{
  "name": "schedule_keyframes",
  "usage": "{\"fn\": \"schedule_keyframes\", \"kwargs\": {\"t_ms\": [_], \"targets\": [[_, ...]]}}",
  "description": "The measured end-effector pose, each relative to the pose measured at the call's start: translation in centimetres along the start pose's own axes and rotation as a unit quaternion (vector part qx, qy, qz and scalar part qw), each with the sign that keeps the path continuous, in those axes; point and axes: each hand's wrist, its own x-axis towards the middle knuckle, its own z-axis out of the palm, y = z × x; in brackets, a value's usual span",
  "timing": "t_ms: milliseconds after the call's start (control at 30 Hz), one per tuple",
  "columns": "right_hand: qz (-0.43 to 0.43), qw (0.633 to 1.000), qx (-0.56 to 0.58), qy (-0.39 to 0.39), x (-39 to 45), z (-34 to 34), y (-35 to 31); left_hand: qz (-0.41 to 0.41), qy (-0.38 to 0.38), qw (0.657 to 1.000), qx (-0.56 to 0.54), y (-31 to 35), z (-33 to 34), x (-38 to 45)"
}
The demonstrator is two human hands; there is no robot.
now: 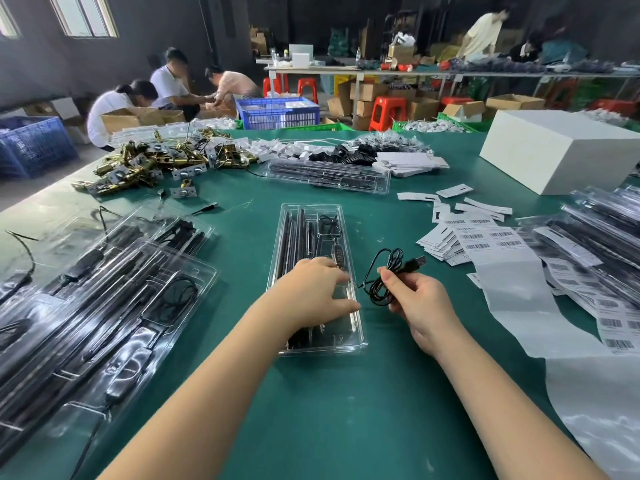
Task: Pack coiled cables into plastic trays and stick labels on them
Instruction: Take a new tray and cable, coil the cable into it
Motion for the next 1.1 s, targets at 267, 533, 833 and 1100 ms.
{"fn": "schedule_keyframes", "kwargs": {"t_ms": [267, 533, 833, 1100], "targets": [[0.003, 0.999, -0.013, -0.041, 0.1, -0.1, 0.1, 0.009, 0.004, 0.999, -0.043, -1.5, 1.9, -4.6], [0.049, 0.998, 0.025, -0.034, 0.1, -0.5, -0.1, 0.039, 0.106, 0.992, 0.047, -0.2, 3.9, -5.5], [0.052, 0.992, -0.066, -0.096, -0.5, -0.3, -0.8, 0.055, 0.249, 0.960, -0.119, -0.4, 4.5, -6.3], [0.018, 0.964, -0.219, -0.148, -0.8, 2.0, -1.5, 0.046, 0.176, 0.980, -0.079, -0.5, 4.5, -6.1]]}}
